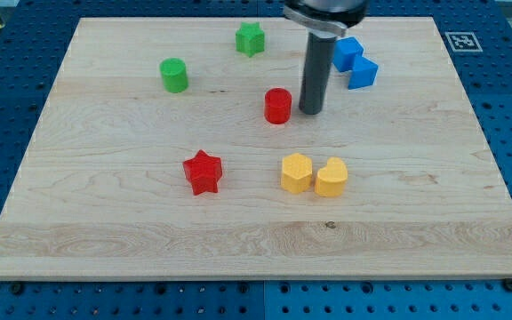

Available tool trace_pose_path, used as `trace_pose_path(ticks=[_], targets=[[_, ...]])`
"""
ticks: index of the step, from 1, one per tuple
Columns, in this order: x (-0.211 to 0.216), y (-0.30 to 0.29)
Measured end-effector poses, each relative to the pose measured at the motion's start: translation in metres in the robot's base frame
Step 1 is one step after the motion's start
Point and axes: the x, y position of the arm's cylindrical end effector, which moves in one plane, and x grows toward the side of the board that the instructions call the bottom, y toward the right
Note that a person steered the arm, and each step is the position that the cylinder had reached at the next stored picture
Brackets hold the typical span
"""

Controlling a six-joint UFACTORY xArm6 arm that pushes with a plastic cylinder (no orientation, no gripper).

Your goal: Place the red circle diagonally top right to the red star

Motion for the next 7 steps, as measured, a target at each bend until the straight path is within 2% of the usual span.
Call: trace_pose_path(ticks=[1,3,6,7], targets=[[0.000,-0.018],[-0.037,-0.018],[-0.037,-0.031],[-0.019,-0.037]])
